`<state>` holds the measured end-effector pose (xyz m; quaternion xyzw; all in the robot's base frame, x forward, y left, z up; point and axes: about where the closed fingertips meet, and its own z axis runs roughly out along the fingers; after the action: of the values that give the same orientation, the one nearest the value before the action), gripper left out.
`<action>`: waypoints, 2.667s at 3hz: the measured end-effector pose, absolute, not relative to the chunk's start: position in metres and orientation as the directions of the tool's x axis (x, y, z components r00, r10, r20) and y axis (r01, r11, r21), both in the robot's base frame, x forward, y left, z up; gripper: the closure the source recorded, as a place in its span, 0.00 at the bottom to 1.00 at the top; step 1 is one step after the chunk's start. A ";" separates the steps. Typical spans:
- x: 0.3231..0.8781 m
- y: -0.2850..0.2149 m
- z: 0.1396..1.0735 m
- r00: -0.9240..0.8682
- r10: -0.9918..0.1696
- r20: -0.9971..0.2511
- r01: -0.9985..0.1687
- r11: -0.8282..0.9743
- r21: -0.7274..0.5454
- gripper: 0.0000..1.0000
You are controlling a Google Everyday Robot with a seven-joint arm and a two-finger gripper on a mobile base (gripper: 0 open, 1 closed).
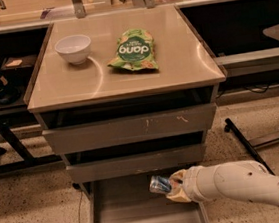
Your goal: Pick redbull can from bottom drawer and place on counter
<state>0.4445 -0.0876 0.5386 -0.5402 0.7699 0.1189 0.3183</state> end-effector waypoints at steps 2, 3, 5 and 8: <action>0.458 -0.121 0.633 -0.179 -0.775 -0.606 -0.871 0.411 -0.269 1.00; 0.477 -0.146 0.723 -0.155 -0.820 -0.552 -0.827 0.413 -0.382 1.00; 0.490 -0.154 0.755 -0.145 -0.815 -0.561 -0.798 0.432 -0.420 1.00; 0.584 -0.203 0.881 -0.184 -0.835 -0.519 -0.670 0.492 -0.555 1.00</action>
Offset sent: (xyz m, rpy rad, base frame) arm 0.0250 -0.0657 0.1734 -0.0860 -0.1813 -0.0723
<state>0.5838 -0.2027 0.8811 -0.4935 0.7626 -0.1013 0.4057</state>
